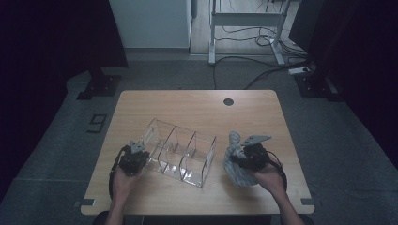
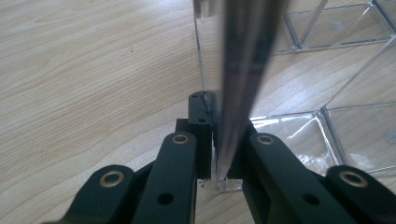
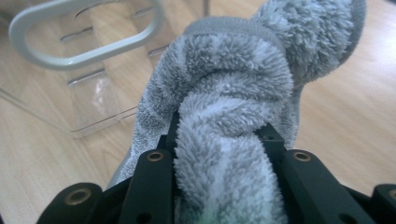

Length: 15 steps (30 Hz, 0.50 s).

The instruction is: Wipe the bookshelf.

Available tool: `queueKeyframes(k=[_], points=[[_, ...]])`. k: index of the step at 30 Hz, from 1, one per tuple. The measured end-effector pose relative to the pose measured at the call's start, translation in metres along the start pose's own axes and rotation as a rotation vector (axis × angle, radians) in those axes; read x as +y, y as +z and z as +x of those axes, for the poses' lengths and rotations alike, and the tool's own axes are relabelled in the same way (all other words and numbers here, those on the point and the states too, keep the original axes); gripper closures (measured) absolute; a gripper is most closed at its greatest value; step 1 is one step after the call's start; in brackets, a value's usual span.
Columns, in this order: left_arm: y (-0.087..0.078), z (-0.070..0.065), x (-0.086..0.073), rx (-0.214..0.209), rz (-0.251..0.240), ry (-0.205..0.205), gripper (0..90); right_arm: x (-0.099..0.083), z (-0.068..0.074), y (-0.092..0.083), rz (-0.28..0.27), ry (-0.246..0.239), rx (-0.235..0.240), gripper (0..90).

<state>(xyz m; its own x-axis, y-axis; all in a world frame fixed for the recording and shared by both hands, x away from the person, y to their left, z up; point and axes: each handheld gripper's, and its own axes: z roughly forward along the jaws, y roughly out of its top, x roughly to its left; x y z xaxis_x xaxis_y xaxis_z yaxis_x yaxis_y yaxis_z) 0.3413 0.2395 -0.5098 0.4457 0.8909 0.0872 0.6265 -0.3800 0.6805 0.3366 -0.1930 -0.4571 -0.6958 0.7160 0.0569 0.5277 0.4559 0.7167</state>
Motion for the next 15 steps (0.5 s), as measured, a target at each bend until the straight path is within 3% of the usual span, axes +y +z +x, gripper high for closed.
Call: queueKeyframes(k=[4,15], points=[[0.0,0.0,0.0,-0.001,-0.001,-0.001,84.9,0.0,-0.01,-0.012,-0.027,0.02,-0.023,66.3],[0.0,0.0,-0.001,0.0,-0.006,0.002,84.8,-0.006,-0.037,-0.037,-0.041,0.059,-0.141,66.3]])
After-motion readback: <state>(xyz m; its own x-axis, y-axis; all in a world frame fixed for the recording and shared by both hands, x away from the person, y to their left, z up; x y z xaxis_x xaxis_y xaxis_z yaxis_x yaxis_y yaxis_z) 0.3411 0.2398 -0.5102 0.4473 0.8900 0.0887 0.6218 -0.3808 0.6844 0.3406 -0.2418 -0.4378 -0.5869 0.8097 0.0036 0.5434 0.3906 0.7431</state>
